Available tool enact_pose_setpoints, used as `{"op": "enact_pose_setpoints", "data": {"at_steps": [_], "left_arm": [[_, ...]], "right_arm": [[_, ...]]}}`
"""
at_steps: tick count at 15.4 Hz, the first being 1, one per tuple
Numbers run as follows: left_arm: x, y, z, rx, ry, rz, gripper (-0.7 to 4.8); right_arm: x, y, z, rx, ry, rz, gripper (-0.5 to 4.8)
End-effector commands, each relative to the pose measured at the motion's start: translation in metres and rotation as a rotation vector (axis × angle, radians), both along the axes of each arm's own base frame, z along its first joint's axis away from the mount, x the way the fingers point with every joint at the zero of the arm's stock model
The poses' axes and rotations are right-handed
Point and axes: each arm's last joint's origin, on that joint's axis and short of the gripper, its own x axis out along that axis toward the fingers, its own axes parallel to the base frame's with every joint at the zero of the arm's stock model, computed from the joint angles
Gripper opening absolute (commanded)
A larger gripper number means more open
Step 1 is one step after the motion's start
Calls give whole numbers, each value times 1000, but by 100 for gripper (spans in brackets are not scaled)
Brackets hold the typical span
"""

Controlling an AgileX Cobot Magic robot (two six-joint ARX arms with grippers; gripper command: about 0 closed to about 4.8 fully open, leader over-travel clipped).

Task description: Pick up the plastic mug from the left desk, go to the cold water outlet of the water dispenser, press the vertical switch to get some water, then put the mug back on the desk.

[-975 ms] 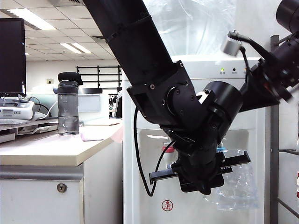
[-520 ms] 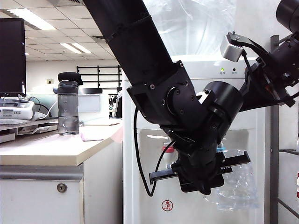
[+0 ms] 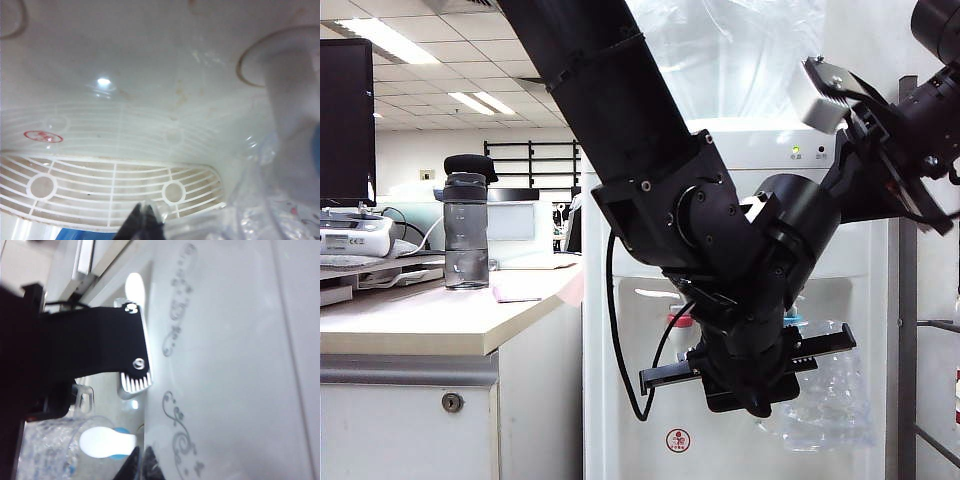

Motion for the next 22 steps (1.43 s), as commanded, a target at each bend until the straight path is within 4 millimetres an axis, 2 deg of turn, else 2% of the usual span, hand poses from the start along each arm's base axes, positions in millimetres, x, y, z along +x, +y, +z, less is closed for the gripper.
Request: {"op": "enact_pose_setpoints", "data": {"at_steps": [1, 7, 15, 22], "left_arm": [[6, -2, 13, -55, -43, 13, -6], [6, -3, 13, -56, -43, 13, -6], [6, -3, 14, -57, -45, 13, -6], [6, -3, 14, -57, -44, 13, -6]], "right_arm": [[4, 2, -8, -46, -50, 80, 18], [14, 6, -24, 58, 11, 136, 18], [27, 7, -39, 182, 142, -5, 18], [29, 4, -35, 140, 161, -204, 18]]}}
